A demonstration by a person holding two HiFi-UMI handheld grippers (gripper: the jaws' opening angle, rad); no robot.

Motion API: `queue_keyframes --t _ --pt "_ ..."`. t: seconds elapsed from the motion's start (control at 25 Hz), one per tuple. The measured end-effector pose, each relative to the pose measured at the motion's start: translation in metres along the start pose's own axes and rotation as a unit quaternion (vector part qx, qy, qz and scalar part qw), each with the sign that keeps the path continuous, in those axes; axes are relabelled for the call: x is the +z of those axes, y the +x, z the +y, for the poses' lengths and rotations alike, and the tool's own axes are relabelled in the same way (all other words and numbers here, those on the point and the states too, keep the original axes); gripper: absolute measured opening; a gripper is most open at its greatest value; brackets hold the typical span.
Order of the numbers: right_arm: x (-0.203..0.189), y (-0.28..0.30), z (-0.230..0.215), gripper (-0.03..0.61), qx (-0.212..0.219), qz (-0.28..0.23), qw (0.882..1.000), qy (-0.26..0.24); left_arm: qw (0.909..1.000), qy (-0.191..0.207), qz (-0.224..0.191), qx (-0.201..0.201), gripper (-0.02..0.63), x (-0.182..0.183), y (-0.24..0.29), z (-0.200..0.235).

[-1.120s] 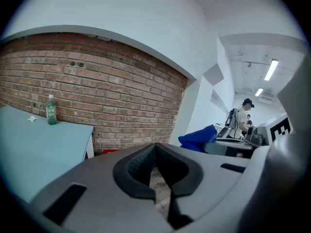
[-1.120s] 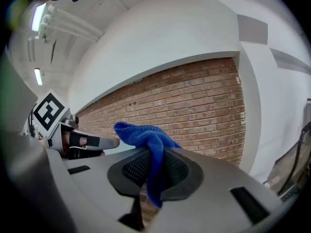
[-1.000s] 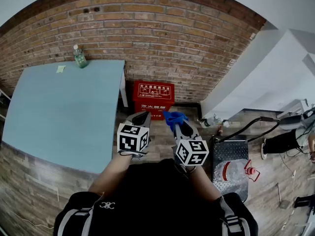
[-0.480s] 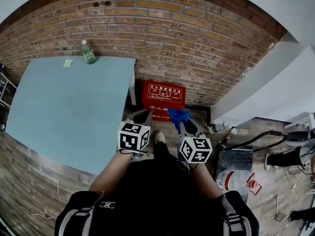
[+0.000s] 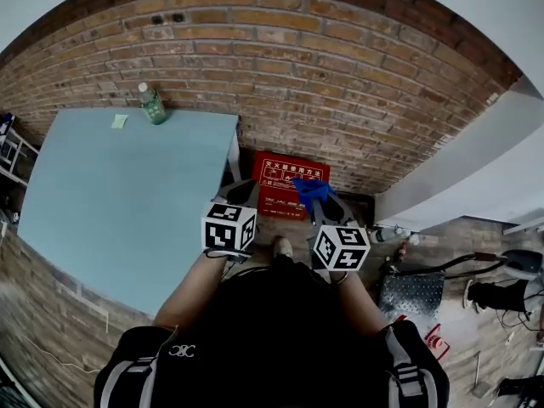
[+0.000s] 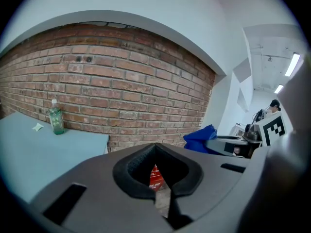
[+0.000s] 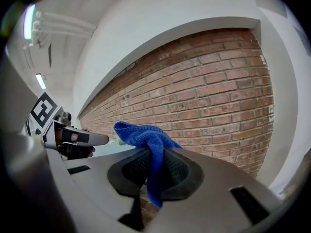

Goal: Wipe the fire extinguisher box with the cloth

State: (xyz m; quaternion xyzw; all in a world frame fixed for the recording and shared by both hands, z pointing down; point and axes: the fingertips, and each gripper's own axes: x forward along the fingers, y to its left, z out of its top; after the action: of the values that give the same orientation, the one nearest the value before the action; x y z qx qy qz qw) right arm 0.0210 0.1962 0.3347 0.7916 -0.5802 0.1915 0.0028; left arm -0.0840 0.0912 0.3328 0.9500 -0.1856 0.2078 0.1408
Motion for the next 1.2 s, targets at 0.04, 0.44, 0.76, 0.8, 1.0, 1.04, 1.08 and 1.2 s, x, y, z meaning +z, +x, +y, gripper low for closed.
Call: queue_keyframes --t 0.04,0.44,0.76,0.8,1.0,1.04,1.08,1.2 --pt "0.003 0.007 -0.005 0.060 0.002 0.001 1.000 0.003 1.0000 0.001 0.001 0.002 0.009 0.004 0.008 0.002" --pt "0.025 0.067 -0.049 0.058 0.028 0.017 0.999 -0.019 0.9997 -0.002 0.021 0.010 0.009 0.031 0.082 0.005" --pt "0.024 0.124 -0.061 0.058 0.077 0.071 0.994 -0.032 0.9981 -0.042 0.029 0.035 0.009 0.038 0.122 0.026" --pt "0.024 0.131 -0.064 0.058 0.081 0.074 0.993 -0.034 0.9977 -0.046 0.032 0.039 0.009 0.037 0.126 0.028" --pt "0.021 0.161 -0.083 0.058 0.099 0.089 0.991 -0.028 0.9951 -0.058 0.048 0.064 0.009 0.028 0.145 0.041" --pt "0.019 0.165 -0.085 0.058 0.104 0.092 0.990 -0.030 0.9940 -0.061 0.055 0.072 0.009 0.023 0.148 0.044" --pt "0.016 0.170 -0.088 0.058 0.110 0.096 0.989 -0.034 0.9930 -0.066 0.059 0.078 0.009 0.020 0.150 0.046" --pt "0.007 0.184 -0.088 0.058 0.137 0.111 0.983 -0.049 0.9905 -0.071 0.073 0.092 0.009 0.012 0.152 0.048"
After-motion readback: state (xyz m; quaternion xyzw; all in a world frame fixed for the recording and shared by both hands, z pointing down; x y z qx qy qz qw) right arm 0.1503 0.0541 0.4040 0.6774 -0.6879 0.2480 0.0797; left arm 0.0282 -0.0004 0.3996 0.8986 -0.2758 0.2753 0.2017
